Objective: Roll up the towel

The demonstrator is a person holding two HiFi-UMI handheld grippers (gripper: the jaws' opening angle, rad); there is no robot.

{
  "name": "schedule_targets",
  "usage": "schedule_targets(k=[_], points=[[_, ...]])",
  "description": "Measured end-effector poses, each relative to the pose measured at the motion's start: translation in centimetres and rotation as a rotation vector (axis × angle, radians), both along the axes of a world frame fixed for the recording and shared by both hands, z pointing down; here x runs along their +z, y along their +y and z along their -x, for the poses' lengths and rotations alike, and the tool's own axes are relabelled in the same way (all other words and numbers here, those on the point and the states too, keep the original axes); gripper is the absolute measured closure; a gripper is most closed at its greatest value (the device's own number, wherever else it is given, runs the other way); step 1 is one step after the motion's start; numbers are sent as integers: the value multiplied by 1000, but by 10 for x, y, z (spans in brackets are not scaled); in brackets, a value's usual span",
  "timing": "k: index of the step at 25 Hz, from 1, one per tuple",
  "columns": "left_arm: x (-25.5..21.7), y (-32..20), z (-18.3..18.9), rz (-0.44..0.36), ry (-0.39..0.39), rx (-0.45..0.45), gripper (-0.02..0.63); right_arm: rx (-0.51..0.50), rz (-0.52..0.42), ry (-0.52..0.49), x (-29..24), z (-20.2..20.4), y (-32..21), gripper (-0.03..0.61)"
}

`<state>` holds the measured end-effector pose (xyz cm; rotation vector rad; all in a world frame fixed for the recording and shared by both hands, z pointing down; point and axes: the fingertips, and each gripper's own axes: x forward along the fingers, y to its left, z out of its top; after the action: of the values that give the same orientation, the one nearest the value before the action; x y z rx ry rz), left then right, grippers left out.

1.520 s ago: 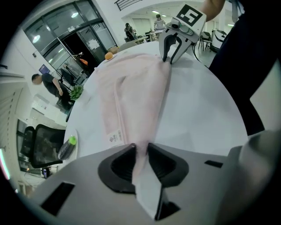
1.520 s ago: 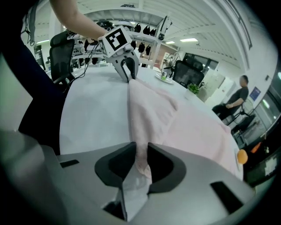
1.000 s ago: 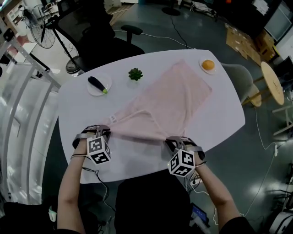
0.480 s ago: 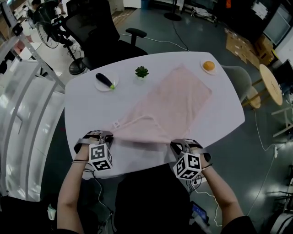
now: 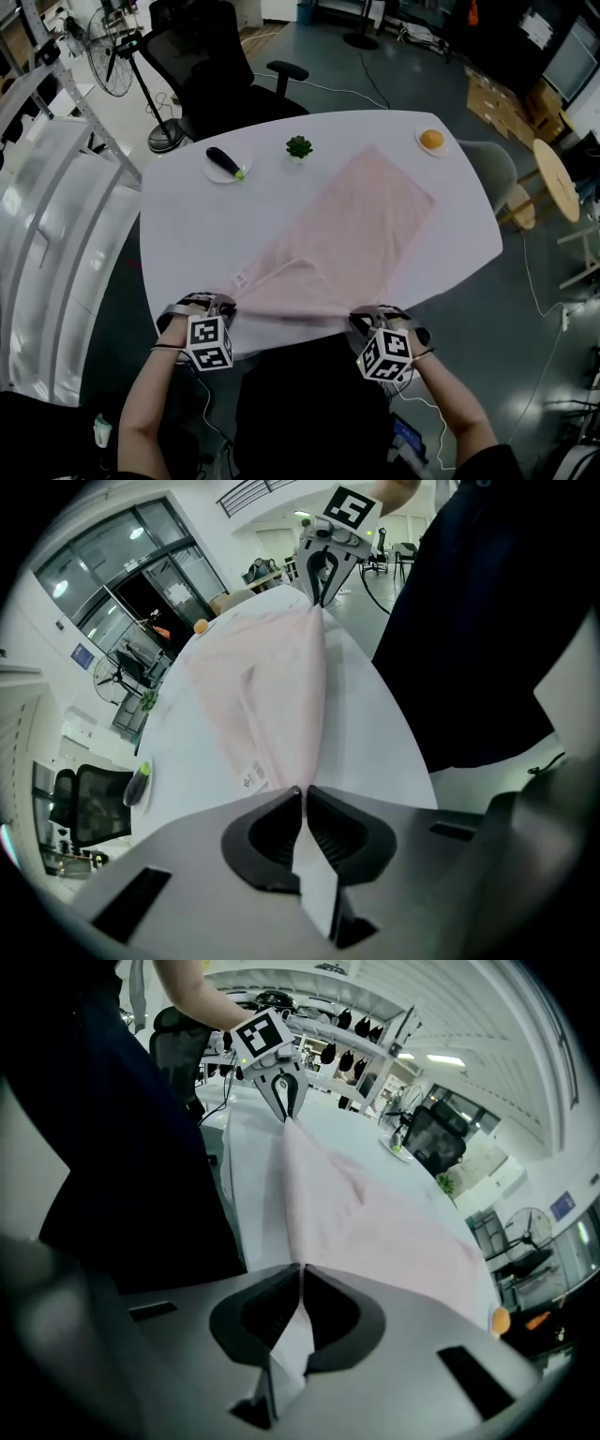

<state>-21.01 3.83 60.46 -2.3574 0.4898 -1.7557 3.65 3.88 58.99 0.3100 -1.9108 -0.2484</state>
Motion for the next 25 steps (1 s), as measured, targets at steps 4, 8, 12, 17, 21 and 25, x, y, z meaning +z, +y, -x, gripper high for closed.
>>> schedule_targets(k=[4, 8, 12, 17, 21, 25], points=[[3, 0, -2, 25, -16, 11, 581, 9, 38, -5, 5, 0, -3, 554], [-7, -11, 0, 43, 10, -23, 581, 20, 86, -55, -4, 2, -13, 549], [-21, -28, 1, 45, 49, -74, 581, 67, 153, -128, -16, 3, -32, 546], [-28, -54, 2, 29, 52, -111, 581, 93, 184, -168, -23, 2, -59, 541], [-30, -75, 3, 32, 43, -135, 581, 100, 209, -172, -24, 2, -81, 540], [-30, -95, 2, 37, 27, -151, 581, 97, 225, -161, -22, 2, -103, 538]])
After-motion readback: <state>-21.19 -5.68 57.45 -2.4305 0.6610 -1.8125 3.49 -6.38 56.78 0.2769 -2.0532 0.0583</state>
